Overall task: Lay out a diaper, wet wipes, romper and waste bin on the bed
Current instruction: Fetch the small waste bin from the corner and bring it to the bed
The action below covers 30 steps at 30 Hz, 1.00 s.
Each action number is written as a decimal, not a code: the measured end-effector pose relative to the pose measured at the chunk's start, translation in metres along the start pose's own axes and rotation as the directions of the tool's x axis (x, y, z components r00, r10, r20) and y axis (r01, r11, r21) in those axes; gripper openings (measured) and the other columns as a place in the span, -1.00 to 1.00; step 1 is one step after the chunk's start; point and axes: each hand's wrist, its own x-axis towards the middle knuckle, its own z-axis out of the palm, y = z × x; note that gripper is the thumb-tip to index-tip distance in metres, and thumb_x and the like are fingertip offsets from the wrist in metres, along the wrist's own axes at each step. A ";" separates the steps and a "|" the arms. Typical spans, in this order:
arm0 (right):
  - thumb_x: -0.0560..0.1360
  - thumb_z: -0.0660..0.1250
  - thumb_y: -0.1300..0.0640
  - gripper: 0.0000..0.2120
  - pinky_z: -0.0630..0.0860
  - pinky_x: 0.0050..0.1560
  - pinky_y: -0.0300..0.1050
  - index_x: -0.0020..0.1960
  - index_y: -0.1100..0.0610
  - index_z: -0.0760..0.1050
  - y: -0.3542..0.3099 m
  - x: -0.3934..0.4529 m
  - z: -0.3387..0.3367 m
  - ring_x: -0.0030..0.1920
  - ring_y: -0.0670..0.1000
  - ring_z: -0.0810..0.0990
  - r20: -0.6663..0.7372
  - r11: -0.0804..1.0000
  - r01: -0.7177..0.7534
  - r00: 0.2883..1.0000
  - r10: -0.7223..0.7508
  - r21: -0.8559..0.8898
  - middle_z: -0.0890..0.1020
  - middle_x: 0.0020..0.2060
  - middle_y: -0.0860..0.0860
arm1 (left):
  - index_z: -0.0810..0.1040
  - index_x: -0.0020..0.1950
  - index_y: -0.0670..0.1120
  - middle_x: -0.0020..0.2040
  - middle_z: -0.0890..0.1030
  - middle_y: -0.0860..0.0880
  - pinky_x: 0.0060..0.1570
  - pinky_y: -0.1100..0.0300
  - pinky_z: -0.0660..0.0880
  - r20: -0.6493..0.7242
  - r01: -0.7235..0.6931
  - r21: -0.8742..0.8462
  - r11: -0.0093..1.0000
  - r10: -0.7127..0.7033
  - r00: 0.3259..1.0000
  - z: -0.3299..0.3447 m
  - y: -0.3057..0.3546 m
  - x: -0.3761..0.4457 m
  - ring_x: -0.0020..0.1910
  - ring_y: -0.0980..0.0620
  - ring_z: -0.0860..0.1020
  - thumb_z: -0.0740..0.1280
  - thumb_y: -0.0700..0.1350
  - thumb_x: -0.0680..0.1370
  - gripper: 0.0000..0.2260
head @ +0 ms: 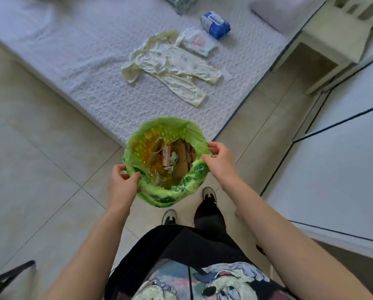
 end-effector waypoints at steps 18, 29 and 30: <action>0.50 0.30 0.26 -0.66 0.50 -0.09 -0.22 0.27 0.14 0.45 -0.067 0.096 0.055 -0.03 -0.13 0.50 0.633 0.893 0.360 0.765 -0.117 -0.270 0.52 0.07 0.00 | 0.44 0.13 -0.01 0.00 0.60 -0.10 0.03 -0.17 0.59 -0.499 0.165 -0.410 0.897 -0.373 0.782 0.042 -0.045 -0.027 -0.02 -0.12 0.62 0.38 -0.14 0.51 -0.77; 0.50 0.25 0.32 -0.64 0.55 0.16 0.00 0.28 0.16 0.51 -0.032 0.068 0.169 0.14 0.04 0.58 0.733 0.788 0.492 0.676 -0.077 -0.370 0.60 0.16 0.03 | 0.45 0.09 0.02 0.00 0.62 -0.11 0.00 -0.16 0.60 -0.534 0.188 -0.578 0.794 -0.542 0.649 0.005 -0.131 -0.011 -0.03 -0.13 0.63 0.41 -0.13 0.48 -0.76; 0.50 0.25 0.32 -0.64 0.55 0.13 -0.02 0.28 0.15 0.51 -0.027 0.067 0.181 0.12 0.04 0.59 0.734 0.790 0.486 0.675 -0.068 -0.374 0.60 0.14 0.02 | 0.44 0.09 0.02 0.00 0.62 -0.11 0.00 -0.16 0.60 -0.533 0.194 -0.589 0.785 -0.557 0.636 0.002 -0.139 -0.006 -0.03 -0.13 0.63 0.41 -0.12 0.48 -0.76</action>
